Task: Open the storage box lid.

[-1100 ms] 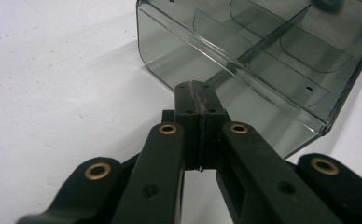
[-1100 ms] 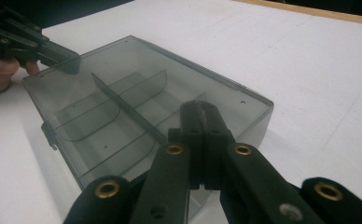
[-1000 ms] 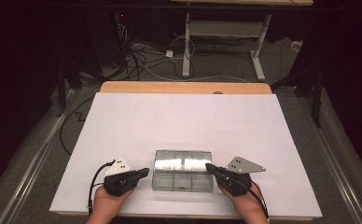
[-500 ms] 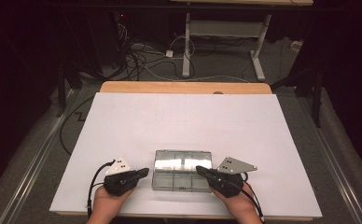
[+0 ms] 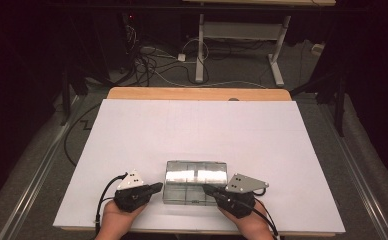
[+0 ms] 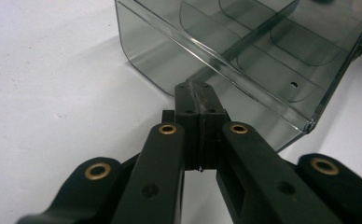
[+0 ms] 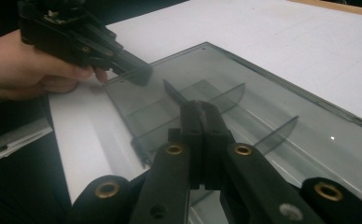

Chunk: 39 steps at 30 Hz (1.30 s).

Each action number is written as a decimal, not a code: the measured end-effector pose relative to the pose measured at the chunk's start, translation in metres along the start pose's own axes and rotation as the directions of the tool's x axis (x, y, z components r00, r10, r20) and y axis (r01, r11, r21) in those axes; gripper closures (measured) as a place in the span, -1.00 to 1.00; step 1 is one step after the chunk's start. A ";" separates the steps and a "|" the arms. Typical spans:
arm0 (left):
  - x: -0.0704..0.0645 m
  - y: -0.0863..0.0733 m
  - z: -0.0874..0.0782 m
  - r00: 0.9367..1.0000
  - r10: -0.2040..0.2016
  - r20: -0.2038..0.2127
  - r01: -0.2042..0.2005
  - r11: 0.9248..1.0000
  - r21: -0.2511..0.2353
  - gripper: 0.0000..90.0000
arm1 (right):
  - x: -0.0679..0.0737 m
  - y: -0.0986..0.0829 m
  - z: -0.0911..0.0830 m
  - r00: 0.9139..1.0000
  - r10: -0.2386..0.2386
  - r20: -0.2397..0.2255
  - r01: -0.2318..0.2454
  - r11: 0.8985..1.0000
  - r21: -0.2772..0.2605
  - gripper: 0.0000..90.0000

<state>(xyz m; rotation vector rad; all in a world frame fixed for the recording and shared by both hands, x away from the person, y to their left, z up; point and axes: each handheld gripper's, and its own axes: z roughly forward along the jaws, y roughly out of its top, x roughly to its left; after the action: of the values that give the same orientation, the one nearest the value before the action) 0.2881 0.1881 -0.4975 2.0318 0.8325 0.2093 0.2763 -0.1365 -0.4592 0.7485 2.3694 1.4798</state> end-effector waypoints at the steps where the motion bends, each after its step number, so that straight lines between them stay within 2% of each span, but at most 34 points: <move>1: 0.000 0.000 0.000 1.000 0.004 0.002 -0.004 1.000 0.004 0.95 | 0.002 0.000 0.000 1.000 -0.001 -0.006 0.001 1.000 -0.001 1.00; 12: -0.002 0.001 0.002 1.000 0.022 0.005 -0.022 1.000 0.020 0.95 | 0.016 0.000 0.006 0.997 -0.020 -0.072 0.021 1.000 0.012 1.00; 16: -0.003 0.001 0.002 1.000 0.022 0.003 -0.022 1.000 0.018 0.95 | 0.022 -0.002 0.008 0.993 0.005 -0.116 -0.004 1.000 0.010 1.00; 20: -0.003 0.001 0.002 1.000 0.019 0.009 -0.019 1.000 0.017 0.95 | 0.029 -0.005 0.011 0.992 -0.015 -0.127 0.019 0.999 0.027 1.00; 26: -0.004 0.001 0.002 1.000 0.023 0.000 -0.023 1.000 0.017 0.95 | 0.032 -0.014 0.016 0.988 -0.004 -0.154 0.016 0.997 0.071 1.00; 35: -0.004 0.001 0.002 1.000 0.023 -0.001 -0.023 1.000 0.016 0.95 | 0.032 -0.025 0.025 0.989 0.006 -0.149 0.014 0.991 0.133 1.00; 39: -0.004 0.001 0.002 1.000 0.022 0.000 -0.022 1.000 0.016 0.95 | 0.031 -0.028 0.027 0.991 0.027 -0.135 -0.006 0.988 0.155 1.00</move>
<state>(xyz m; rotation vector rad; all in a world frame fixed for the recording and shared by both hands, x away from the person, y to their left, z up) 0.2861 0.1839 -0.4974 2.0567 0.8144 0.2164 0.2550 -0.1092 -0.4947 0.7243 2.6108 1.4079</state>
